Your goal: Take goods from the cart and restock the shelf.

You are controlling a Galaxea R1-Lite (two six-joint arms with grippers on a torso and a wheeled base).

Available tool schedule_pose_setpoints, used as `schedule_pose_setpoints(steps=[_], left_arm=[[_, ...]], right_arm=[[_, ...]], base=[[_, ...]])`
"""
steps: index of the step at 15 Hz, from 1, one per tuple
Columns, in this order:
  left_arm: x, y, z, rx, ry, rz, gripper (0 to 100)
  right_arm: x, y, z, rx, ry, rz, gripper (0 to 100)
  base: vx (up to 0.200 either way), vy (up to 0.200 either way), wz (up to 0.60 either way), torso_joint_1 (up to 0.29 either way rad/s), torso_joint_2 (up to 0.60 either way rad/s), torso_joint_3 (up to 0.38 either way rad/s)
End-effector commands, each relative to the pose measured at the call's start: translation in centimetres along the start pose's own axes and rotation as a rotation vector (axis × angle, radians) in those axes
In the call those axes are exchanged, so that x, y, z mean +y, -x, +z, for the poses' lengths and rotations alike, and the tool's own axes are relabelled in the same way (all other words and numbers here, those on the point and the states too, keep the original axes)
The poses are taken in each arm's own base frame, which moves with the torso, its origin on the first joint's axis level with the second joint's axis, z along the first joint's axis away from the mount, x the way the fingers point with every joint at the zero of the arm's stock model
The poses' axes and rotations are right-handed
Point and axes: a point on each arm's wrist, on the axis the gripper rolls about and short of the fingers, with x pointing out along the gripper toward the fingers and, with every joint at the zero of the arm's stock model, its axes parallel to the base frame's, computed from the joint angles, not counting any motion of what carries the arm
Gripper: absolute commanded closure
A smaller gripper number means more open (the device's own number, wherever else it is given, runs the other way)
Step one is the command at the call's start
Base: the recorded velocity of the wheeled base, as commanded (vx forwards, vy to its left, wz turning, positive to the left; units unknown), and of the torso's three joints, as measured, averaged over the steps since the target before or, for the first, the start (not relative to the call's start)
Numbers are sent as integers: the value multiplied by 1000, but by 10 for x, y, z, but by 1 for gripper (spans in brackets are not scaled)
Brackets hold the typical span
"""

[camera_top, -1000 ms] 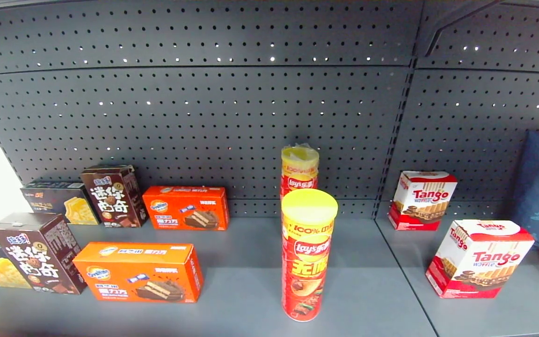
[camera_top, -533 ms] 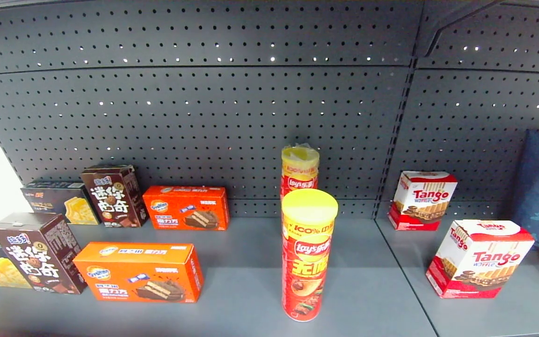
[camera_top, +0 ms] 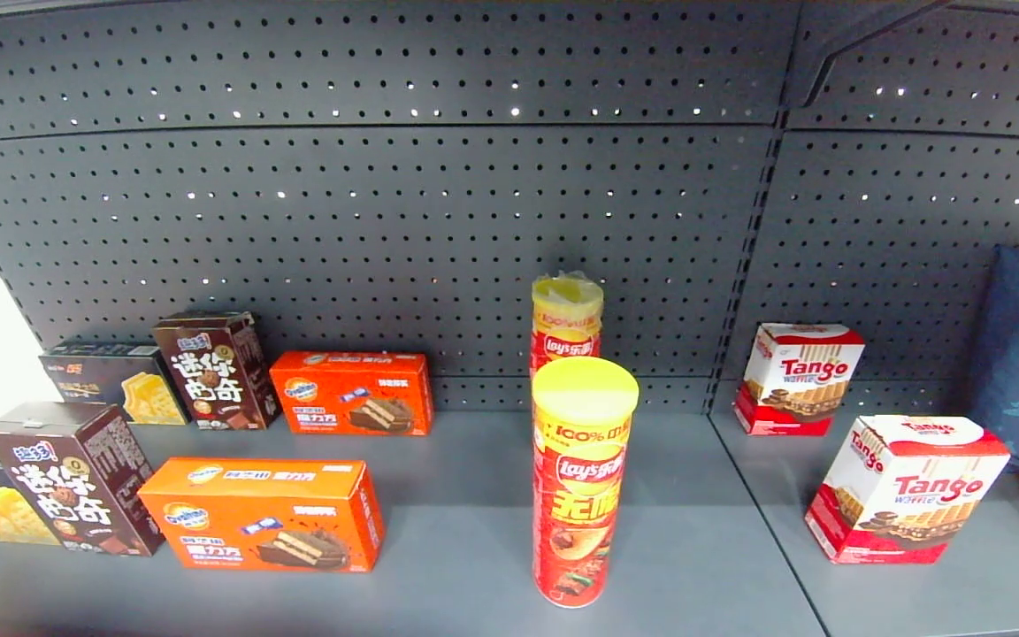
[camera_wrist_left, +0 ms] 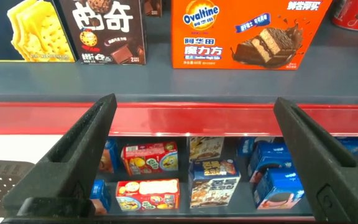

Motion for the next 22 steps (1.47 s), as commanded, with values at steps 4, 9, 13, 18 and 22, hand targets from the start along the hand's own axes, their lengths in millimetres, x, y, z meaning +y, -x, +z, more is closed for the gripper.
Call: schedule_pose_setpoints(steps=[4,9,13,18,22], left_arm=[[0,0,0,0,1,-2,0],[0,0,0,0,34,2,0],[0,0,0,0,27,-1,0],[0,0,0,0,27,1,0],[0,0,0,-7,-57,-24,0]], right_arm=[[0,0,-7,82,-15,-13,0],[0,0,-7,74,-29,-18,0],[-2,4,-8,17,-30,51,0],[-2,5,-9,1,-32,39,0],[-2,5,-9,1,-32,40,0]], base=[[0,0,0,0,0,0],[0,0,0,0,0,0],[0,0,0,0,0,0],[0,0,0,0,0,0],[0,0,0,0,0,0]])
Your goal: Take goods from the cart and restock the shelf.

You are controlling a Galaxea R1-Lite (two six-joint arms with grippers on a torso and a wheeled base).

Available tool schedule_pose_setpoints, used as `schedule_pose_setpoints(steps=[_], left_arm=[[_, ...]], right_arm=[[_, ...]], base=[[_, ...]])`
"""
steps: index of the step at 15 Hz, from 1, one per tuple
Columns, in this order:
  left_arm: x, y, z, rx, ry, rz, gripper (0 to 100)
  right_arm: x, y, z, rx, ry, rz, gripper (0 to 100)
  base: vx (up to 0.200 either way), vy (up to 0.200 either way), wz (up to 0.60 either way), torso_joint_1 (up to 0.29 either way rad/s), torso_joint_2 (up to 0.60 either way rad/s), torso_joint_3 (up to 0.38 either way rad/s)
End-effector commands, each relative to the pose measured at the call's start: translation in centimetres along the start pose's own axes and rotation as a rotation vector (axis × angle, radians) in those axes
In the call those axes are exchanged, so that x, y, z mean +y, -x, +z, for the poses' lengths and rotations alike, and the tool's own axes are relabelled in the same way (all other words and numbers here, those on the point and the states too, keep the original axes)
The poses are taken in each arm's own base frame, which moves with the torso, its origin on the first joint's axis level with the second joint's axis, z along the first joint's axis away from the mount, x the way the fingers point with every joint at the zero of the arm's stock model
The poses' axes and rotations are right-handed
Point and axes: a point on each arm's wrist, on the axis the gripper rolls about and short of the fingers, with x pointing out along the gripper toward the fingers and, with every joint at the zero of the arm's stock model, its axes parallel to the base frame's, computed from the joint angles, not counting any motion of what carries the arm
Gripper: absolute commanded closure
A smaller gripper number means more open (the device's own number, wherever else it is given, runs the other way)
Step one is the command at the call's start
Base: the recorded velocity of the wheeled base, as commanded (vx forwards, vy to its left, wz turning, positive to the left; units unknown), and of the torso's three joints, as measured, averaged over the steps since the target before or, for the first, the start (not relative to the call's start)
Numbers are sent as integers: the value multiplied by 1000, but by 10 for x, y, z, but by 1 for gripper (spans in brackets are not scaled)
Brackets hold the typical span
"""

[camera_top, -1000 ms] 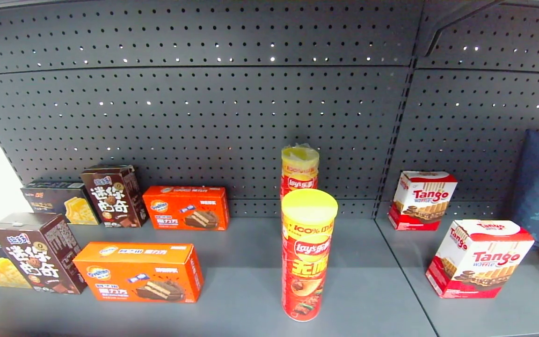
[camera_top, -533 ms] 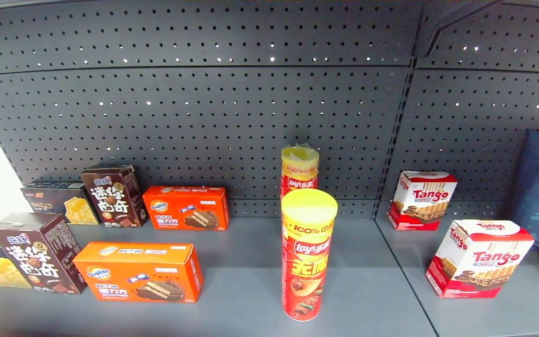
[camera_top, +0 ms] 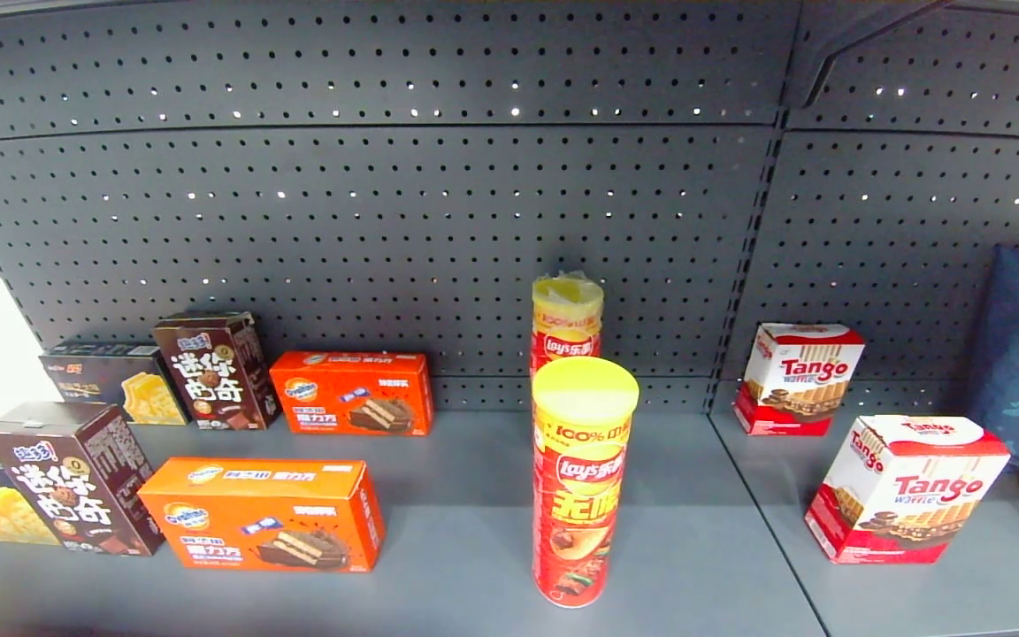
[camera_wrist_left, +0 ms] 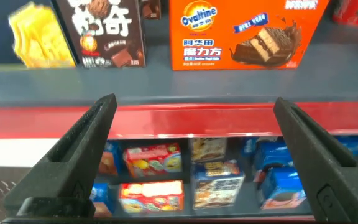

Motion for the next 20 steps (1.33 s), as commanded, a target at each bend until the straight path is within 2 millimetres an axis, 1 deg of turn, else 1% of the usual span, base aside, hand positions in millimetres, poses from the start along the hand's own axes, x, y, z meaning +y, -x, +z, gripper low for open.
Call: schedule_pose_setpoints(steps=[1,2,3,5,8,12,13,14,15,17,18,19,20], left_arm=[[6,5,-2,-98,-109,-214,0],[9,5,-2,-123,-134,-321,0],[10,4,-2,-127,-139,-378,0],[11,3,-2,-124,-123,-413,0],[9,4,-2,-106,-57,-335,0],[5,-3,0,-6,-87,-315,0],[1,-12,2,103,-104,-243,0],[-1,-15,3,161,-86,-107,0],[-2,-16,3,175,-78,-65,0],[-6,-12,2,163,-34,-55,0],[-8,-7,0,106,-13,-80,0],[-10,-2,-3,43,-33,-60,0],[-11,0,-4,16,-45,-43,0]], right_arm=[[0,0,0,-2,0,0,0],[0,0,0,-2,0,0,0],[0,0,0,-2,0,1,0],[0,0,0,-2,0,-2,0],[0,0,0,-2,0,0,0],[0,0,0,-2,0,0,0],[0,0,0,-2,0,1,0],[0,0,0,-2,0,0,0],[0,0,0,-2,0,0,0],[0,0,0,-2,0,-2,0],[0,0,0,-2,0,-2,0],[0,0,0,-2,0,0,0],[0,0,0,-2,0,0,0]], base=[[0,0,0,0,0,0],[0,0,0,0,0,0],[0,0,0,0,0,0],[0,0,0,0,0,0],[0,0,0,0,0,0],[0,0,0,0,0,0],[0,0,0,0,0,0],[0,0,0,0,0,0],[0,0,0,0,0,0],[0,0,0,0,0,0],[0,0,0,0,0,0],[0,0,0,0,0,0],[0,0,0,0,0,0]])
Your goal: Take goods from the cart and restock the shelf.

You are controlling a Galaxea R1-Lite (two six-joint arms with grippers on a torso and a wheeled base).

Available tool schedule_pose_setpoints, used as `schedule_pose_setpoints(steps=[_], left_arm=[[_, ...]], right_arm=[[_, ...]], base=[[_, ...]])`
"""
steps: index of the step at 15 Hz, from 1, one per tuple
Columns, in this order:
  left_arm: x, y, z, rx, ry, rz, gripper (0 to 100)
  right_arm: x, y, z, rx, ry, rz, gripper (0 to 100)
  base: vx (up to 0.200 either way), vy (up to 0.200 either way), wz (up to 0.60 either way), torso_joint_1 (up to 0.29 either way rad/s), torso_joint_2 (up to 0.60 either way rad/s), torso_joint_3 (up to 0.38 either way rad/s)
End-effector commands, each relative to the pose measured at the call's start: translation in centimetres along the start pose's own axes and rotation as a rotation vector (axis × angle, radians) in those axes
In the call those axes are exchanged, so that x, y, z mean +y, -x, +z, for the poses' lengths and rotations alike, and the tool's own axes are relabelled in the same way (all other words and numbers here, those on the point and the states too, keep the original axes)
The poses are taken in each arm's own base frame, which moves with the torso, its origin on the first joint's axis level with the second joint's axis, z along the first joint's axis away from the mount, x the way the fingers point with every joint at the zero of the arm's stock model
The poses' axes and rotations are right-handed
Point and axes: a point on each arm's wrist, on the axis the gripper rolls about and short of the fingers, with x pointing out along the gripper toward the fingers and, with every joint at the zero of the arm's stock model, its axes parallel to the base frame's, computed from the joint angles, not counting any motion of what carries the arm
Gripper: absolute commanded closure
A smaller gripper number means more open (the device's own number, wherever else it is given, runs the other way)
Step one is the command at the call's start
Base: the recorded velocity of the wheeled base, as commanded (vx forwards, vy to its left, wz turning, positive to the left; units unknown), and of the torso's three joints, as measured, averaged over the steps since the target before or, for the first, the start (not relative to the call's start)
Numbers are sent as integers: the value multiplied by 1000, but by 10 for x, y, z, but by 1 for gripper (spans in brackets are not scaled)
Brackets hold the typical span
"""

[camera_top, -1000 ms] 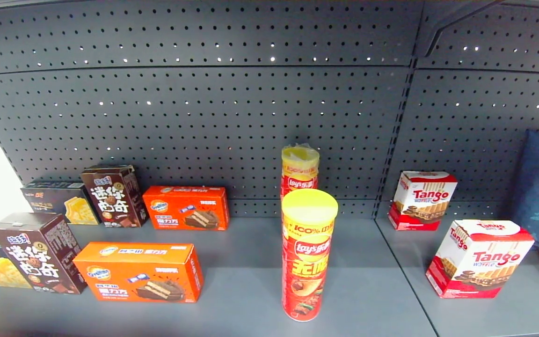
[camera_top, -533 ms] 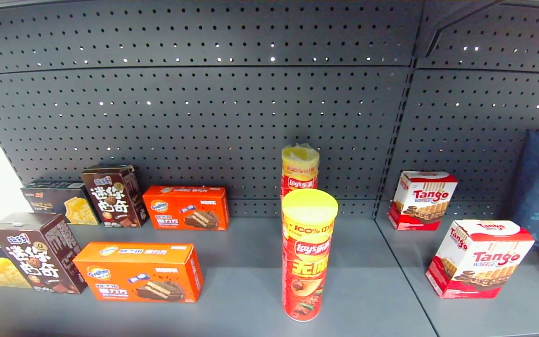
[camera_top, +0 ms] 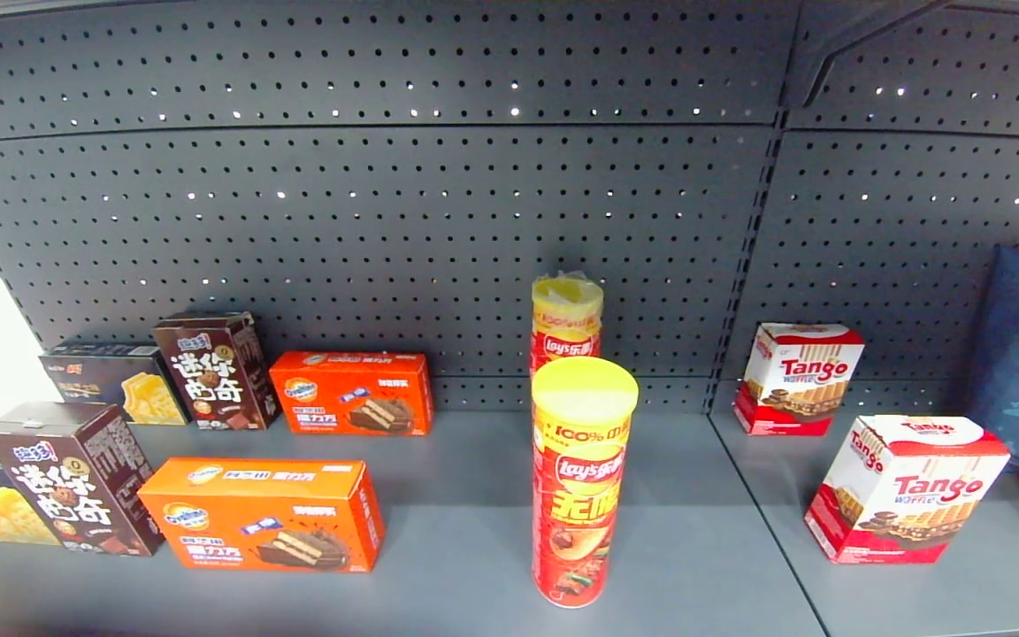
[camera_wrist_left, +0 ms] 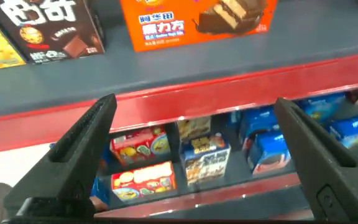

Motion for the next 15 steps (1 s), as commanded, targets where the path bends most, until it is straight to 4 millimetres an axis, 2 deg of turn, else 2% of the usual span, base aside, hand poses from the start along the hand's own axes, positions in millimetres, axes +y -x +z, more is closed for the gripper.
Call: schedule_pose_setpoints(steps=[1,15], left_arm=[[-4,9,-9,-139,-21,75,0],[-3,10,-9,-187,21,103,0]], right_arm=[[0,0,0,0,0,-2,0],[0,0,0,0,0,0,0]], base=[[0,0,0,0,0,0],[0,0,0,0,0,0]])
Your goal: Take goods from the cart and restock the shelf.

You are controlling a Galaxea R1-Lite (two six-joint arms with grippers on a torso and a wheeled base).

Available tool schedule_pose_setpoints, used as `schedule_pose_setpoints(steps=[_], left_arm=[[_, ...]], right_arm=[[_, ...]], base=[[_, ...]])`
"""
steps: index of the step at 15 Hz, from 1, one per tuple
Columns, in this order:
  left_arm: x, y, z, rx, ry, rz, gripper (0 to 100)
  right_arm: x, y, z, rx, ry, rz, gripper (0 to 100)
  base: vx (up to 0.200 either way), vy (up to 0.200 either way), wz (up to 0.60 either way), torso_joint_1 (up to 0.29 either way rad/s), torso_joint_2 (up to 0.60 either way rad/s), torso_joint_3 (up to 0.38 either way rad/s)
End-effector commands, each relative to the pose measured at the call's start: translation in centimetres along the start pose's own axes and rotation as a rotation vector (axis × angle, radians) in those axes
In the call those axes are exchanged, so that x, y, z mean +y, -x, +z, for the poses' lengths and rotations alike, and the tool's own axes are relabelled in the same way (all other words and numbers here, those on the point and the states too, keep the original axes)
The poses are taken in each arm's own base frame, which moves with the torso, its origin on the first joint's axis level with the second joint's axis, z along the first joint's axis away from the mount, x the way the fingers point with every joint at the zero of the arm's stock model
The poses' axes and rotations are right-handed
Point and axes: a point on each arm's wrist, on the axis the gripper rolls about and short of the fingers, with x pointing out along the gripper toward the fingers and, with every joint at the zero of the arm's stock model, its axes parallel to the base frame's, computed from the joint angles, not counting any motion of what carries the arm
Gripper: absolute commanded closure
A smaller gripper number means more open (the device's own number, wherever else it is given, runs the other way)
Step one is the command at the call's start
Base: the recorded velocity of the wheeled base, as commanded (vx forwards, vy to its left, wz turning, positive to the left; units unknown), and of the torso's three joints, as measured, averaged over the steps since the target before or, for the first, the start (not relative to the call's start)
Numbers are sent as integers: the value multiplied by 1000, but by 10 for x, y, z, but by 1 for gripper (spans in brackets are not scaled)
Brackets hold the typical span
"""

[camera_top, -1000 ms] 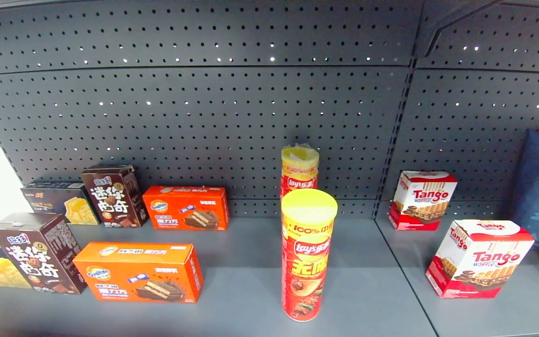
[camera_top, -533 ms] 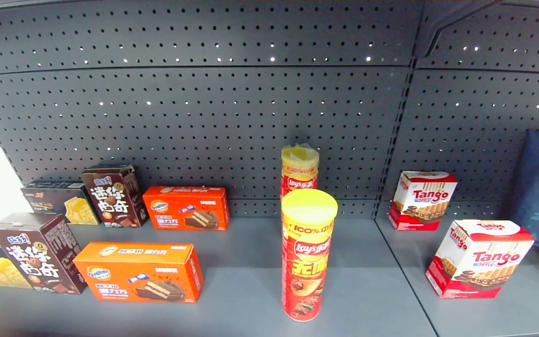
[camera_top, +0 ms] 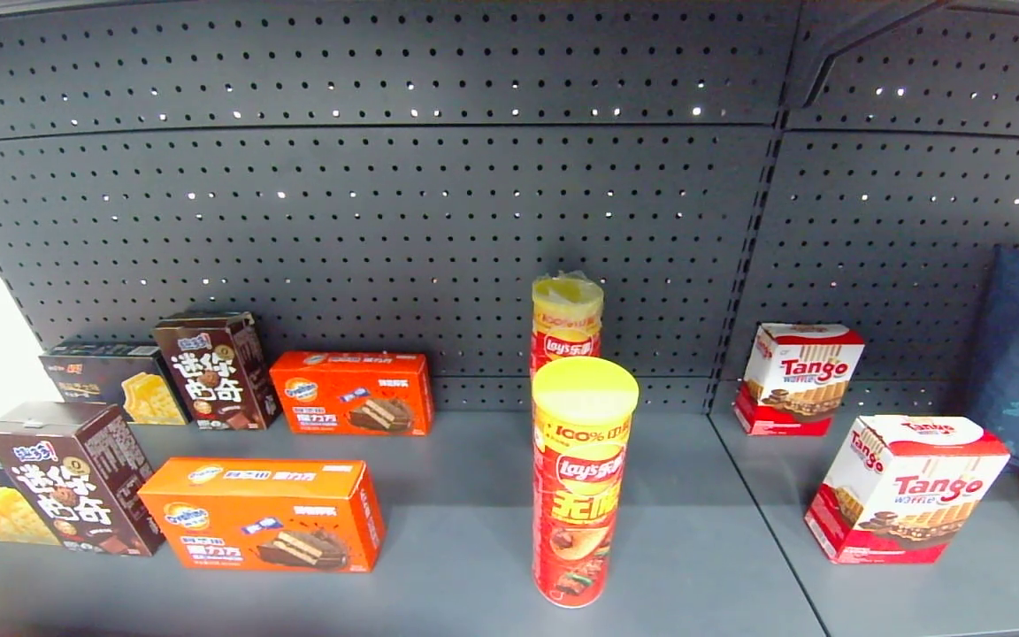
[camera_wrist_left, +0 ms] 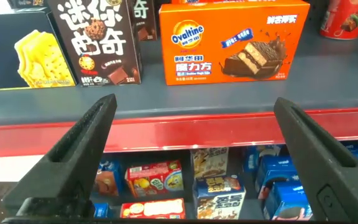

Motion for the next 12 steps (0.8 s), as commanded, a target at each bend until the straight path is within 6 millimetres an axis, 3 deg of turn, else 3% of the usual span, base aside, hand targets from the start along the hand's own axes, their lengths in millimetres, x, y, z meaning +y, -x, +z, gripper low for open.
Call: schedule_pose_setpoints(steps=[1,12], left_arm=[[0,0,0,0,-2,1,0],[0,0,0,2,-5,-2,0]], right_arm=[[0,0,0,0,0,-1,0],[0,0,0,0,0,5,0]], base=[[0,0,0,0,0,0],[0,0,0,0,0,0]])
